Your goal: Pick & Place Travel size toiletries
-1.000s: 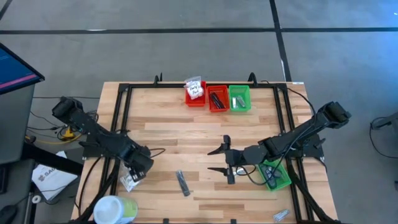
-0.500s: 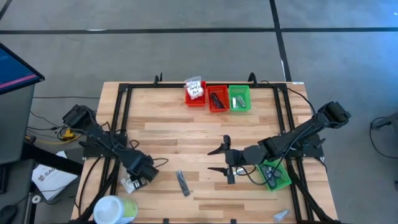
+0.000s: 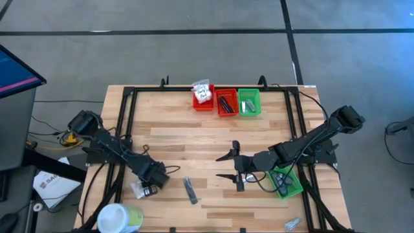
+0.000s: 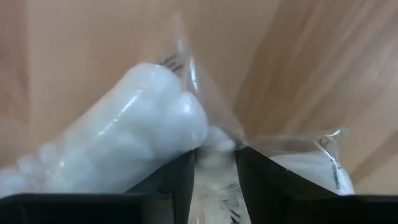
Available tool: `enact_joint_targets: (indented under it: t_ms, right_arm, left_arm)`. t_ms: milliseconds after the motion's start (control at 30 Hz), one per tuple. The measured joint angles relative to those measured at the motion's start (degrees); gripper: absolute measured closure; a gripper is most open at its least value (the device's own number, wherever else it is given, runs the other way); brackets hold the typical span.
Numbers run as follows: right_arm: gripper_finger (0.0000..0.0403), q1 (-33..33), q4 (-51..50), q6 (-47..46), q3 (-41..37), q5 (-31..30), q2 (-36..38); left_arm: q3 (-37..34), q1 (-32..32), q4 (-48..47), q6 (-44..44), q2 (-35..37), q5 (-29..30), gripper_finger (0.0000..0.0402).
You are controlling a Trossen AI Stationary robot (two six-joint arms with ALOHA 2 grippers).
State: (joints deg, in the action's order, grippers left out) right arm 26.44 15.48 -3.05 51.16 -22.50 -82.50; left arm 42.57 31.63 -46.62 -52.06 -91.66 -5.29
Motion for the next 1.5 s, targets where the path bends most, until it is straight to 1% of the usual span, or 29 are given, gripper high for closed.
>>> enact_joint_targets:
  t_ms: [233, 333, 400, 433, 467, 500, 567, 667, 733, 800, 867, 967, 1067, 1167, 1300, 1433, 1500]
  right_arm:
    - [0.0155, 0.0, 0.19, 0.0, 0.0, 0.0, 0.0]
    - [0.0155, -0.04, 0.15, 0.01, 0.0, 0.0, 0.0]
    - [0.0155, -0.04, 0.08, 0.02, 0.0, 0.0, 0.0]
    - [0.0155, -0.17, 0.13, 0.0, 0.0, -0.02, 0.0]
    - [0.0155, -0.35, 0.1, 0.0, 0.0, 0.0, 0.0]
    - [0.0155, -0.37, 0.02, 0.0, 0.0, 0.0, 0.0]
    - [0.0155, -0.37, 0.04, 0.0, 0.0, -0.01, 0.0]
    - [0.0155, -0.37, 0.03, 0.0, 0.0, 0.0, 0.0]
    - [0.0155, -0.37, 0.03, 0.0, 0.0, -0.02, 0.0]
    - [0.0155, -0.37, -0.01, 0.0, 0.0, 0.0, 0.0]
    - [0.0155, -0.37, -0.03, 0.0, 0.0, -0.01, 0.0]
    - [0.0155, -0.37, -0.01, -0.01, 0.0, -0.02, 0.0]
    - [0.0155, -0.37, 0.06, -0.48, 0.0, -0.02, 0.0]
    - [0.0155, -0.37, 0.14, -0.5, 0.0, -0.01, 0.0]
    - [0.0155, -0.37, 0.16, -0.5, 0.0, -0.01, 0.0]
    - [0.0155, -0.39, 0.12, -0.5, 0.0, -0.01, 0.0]
    - [0.0155, -0.5, 0.12, -0.5, 0.0, -0.02, 0.0]
  left_arm:
    - [-0.04, -3.96, 3.55, 5.74, 0.77, 6.36, 0.0284]
    - [-0.2, -5.49, 7.35, 8.57, 2.35, 12.45, 0.0284]
    - [-0.48, -6.68, 10.47, 11.02, 4.05, 18.32, 0.0284]
    - [-0.47, -7.33, 11.39, 11.81, 5.41, 20.33, 0.0284]
    - [-0.31, -7.91, 11.61, 12.7, 7.21, 21.14, 0.0284]
    - [-0.02, -8.27, 11.25, 12.88, 9.05, 21.08, 0.0284]
    - [0.46, -8.54, 9.11, 12.7, 13.21, 18.27, 0.0284]
    - [0.95, -7.65, 4.24, 8.33, 18.91, 13.84, 0.0284]
    - [0.93, -6.41, -1.57, 3.85, 20.5, 9.86, 0.0285]
    - [0.87, -4.36, -5.49, -0.41, 20.6, 6.59, 0.0292]
    - [0.85, -1.97, -7.28, -3.47, 19.75, 4.39, 0.0303]
    - [0.7, 0.89, -6.93, -6.55, 16.62, 2.08, 0.0329]
    - [0.68, 2.9, -6.89, -7.77, 12.23, 0.33, 0.0364]
    - [0.68, 3.5, -6.48, -7.81, 8.1, -1.08, 0.0394]
    - [0.68, 3.52, -3.28, -5.5, 4.82, -1.26, 0.0395]
    - [0.7, 1.95, 3.49, -0.83, 3.74, -1.21, 0.0399]
    - [0.7, 0.67, 6.52, 1.44, 3.77, 0.07, 0.04]
